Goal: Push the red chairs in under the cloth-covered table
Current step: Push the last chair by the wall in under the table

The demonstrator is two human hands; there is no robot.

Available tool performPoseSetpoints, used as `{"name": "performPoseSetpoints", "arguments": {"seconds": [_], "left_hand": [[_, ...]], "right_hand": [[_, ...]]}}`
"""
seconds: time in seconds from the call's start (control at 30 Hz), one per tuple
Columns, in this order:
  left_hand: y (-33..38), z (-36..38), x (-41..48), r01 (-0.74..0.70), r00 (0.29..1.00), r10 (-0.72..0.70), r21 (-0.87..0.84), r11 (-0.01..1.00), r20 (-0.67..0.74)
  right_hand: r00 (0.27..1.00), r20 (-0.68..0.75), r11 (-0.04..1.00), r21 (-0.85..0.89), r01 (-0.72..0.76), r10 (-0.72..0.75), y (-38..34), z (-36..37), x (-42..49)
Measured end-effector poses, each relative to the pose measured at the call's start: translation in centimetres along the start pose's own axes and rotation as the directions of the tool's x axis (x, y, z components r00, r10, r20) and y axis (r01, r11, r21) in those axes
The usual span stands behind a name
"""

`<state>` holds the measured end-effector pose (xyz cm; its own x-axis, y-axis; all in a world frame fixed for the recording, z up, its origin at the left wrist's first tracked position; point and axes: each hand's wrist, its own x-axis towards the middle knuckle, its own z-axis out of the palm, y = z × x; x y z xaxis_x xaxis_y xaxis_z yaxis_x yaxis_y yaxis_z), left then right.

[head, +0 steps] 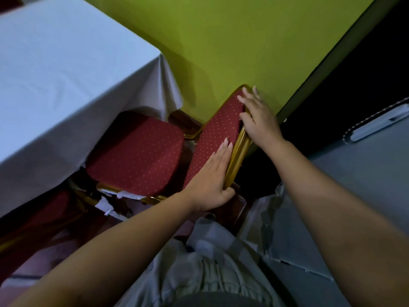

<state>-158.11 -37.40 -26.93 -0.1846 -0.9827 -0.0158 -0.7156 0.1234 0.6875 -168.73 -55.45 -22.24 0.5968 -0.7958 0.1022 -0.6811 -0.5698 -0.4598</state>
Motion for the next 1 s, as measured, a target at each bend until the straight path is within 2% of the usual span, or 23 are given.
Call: {"name": "performPoseSetpoints", "arguments": {"seconds": [0.17, 0.3, 0.4, 0.6, 0.73, 1.0], "left_hand": [[-0.6, 0.1, -4.3, -0.043, 0.999, 0.042, -0.077, 0.996, -0.01], [-0.7, 0.2, -6.1, -0.058, 0.998, 0.054, -0.103, 0.993, -0.044], [-0.1, 0.8, -6.2, -0.011, 0.996, 0.002, -0.097, 0.995, -0.089], [2.4, 2.4, -4.1, 0.118, 0.939, -0.153, -0.131, 0.984, -0.307], [2.3, 2.3, -4.5, 0.087, 0.942, -0.093, -0.032, 0.996, -0.324], [1.4, 1.5, -7.6, 0.035, 0.948, -0.017, 0.049, 0.998, -0.316]], "right_hand": [[0.995, -0.085, 0.999, 0.027, 0.045, -0.042, -2.2, 1.2, -4.0], [0.994, -0.101, 0.995, 0.091, 0.048, -0.038, -2.8, 1.5, -5.5], [0.997, -0.068, 0.996, 0.086, 0.035, -0.03, -2.7, 1.2, -5.5], [0.996, -0.037, 0.995, -0.052, 0.081, -0.083, -2.2, 1.3, -5.3], [0.996, -0.01, 0.995, -0.049, 0.093, -0.093, -2.0, 1.2, -5.2], [1.0, 0.025, 0.991, 0.134, -0.01, 0.007, -2.7, 1.2, -4.7]]}}
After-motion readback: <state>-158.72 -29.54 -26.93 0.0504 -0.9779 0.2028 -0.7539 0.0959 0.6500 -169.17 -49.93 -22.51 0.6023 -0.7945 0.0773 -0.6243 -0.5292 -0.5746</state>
